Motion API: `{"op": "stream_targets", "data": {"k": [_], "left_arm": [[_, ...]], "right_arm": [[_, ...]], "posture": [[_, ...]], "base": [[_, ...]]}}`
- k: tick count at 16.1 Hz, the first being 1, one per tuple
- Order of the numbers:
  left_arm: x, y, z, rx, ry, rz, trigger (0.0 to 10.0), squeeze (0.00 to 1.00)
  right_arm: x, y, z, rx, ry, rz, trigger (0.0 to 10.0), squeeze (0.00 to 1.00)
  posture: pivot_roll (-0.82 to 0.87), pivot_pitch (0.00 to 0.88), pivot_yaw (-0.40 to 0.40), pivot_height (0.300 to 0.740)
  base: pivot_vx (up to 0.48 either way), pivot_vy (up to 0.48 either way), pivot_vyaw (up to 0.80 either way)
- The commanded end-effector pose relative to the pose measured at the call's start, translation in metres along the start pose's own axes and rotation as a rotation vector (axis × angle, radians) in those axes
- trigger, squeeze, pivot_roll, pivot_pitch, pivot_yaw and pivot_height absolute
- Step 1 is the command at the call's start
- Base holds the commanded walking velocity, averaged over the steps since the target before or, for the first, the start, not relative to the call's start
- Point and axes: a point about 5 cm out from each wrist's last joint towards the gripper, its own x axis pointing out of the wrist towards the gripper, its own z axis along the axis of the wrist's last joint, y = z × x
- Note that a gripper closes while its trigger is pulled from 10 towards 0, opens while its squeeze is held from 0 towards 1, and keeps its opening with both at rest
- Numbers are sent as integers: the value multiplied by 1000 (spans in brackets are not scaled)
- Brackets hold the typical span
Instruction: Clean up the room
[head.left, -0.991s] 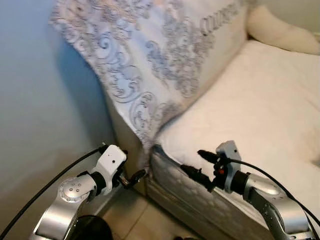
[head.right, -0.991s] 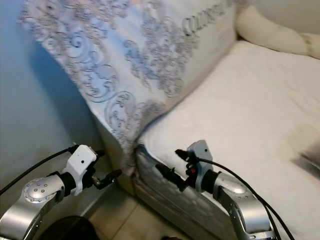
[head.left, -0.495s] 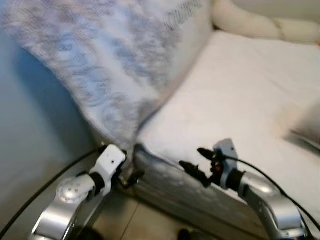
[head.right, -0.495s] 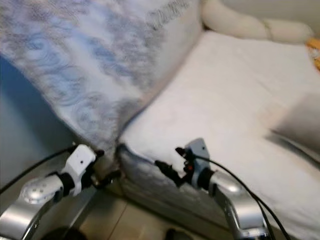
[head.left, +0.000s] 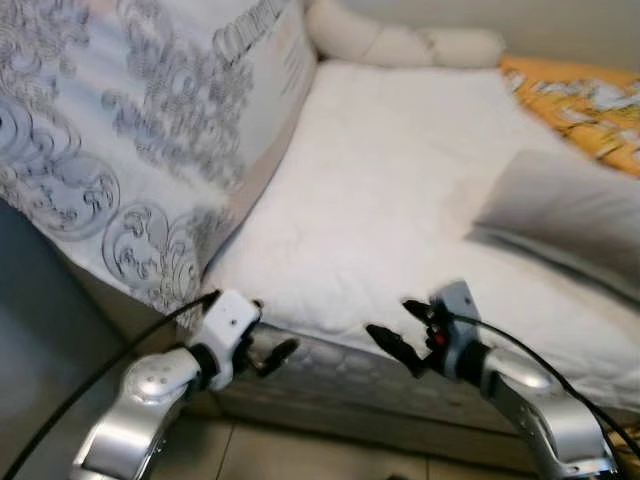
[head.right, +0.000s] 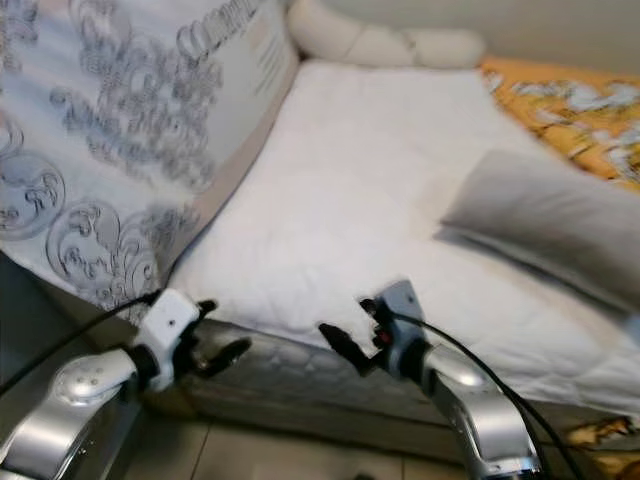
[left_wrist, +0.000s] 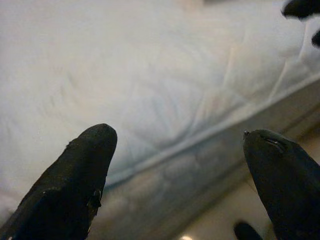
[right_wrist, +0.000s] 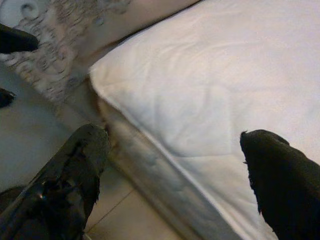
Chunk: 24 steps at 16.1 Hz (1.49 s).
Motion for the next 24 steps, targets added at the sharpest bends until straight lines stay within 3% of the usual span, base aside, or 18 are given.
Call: {"op": "stream_targets", "data": {"k": [1, 3, 7, 10, 14, 18, 24], "left_arm": [[0, 12, 3, -3, -27, 106, 10000, 0], [7, 19, 16, 26, -85, 210, 10000, 0], [10, 29, 22, 11, -136, 319, 10000, 0], [10, 35, 19, -37, -140, 391, 10000, 0], [8, 44, 10, -108, -134, 519, 10000, 0], [8, 44, 10, -109, -137, 537, 10000, 0], [11, 43, 12, -95, -138, 536, 10000, 0]], "right_arm": [[8, -2, 4, -24, -2, -71, 10000, 0], [13, -13, -5, -43, 38, -245, 10000, 0], [18, -20, 15, -13, -105, -441, 10000, 0], [19, -19, 27, -47, -188, -477, 10000, 0], [22, -22, 34, -128, -192, -508, 10000, 0], [20, -26, 36, -136, -202, -511, 10000, 0], [16, -34, 28, -115, -183, -566, 10000, 0]], "posture": [[124, 0, 21, 740], [124, 0, 15, 740], [106, 0, 21, 740], [99, 0, 19, 740], [101, 0, -1, 740], [105, 0, -10, 740], [93, 0, -3, 740]], "base": [[0, 0, -700], [0, 0, -706], [0, 0, -725], [0, 0, -242], [0, -300, 0], [0, -308, 0], [0, -308, 493]]}}
